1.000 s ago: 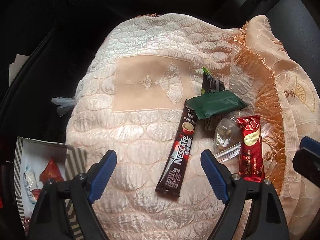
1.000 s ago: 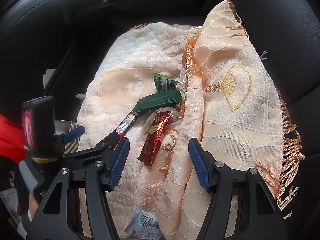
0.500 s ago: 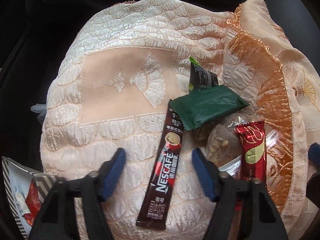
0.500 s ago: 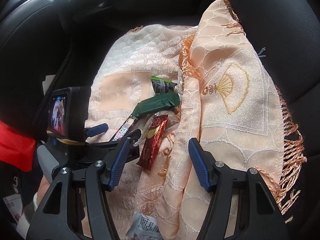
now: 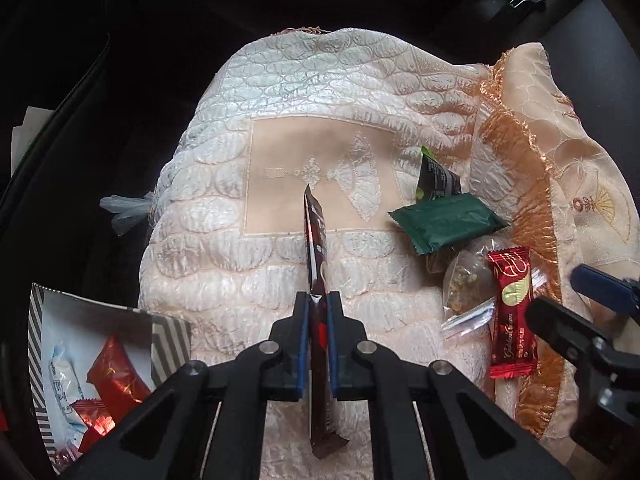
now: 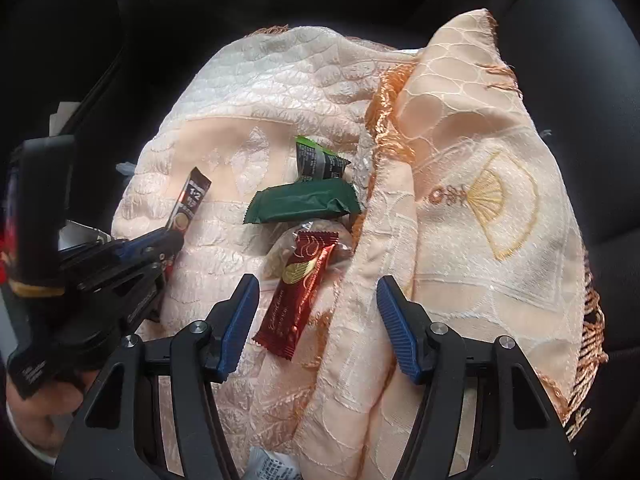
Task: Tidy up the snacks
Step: 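Grasp the Nescafe coffee stick with the left tool while the right tool grasps the red chocolate bar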
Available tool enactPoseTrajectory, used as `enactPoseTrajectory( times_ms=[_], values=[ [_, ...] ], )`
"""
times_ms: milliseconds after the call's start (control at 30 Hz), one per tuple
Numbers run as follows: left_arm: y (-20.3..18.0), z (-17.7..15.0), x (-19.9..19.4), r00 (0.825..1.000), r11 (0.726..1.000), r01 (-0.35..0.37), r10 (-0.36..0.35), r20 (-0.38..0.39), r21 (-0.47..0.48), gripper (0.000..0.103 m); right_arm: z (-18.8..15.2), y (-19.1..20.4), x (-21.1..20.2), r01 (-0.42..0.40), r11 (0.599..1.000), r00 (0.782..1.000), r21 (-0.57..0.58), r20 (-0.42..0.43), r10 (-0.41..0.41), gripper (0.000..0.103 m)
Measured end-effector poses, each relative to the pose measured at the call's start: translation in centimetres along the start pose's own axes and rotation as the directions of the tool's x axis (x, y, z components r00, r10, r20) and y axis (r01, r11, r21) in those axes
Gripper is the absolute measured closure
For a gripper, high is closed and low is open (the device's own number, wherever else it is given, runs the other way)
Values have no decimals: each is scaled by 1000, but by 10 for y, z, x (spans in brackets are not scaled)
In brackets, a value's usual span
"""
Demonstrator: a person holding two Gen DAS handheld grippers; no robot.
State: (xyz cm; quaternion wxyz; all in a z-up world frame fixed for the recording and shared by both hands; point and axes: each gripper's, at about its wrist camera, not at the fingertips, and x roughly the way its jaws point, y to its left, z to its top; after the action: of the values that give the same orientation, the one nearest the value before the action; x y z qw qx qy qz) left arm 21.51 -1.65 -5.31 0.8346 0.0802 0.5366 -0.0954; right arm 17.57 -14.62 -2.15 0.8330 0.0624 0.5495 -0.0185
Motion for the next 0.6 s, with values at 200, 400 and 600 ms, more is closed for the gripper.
enactPoseTrajectory(
  times_ms=[200,400,600],
  values=[
    [12,-11,-9,999,999,34,-34,0,-29,93,13,27,30,120,986,990,-115,-57,-127,42],
    [19,-28,-15,999,997,41,-42,-12,-62,93,8,17,37,147,981,986,-125,-58,-155,78],
    [24,-46,-34,999,995,44,-43,11,-87,93,-3,15,12,56,994,998,-98,-18,-58,78]
  ],
)
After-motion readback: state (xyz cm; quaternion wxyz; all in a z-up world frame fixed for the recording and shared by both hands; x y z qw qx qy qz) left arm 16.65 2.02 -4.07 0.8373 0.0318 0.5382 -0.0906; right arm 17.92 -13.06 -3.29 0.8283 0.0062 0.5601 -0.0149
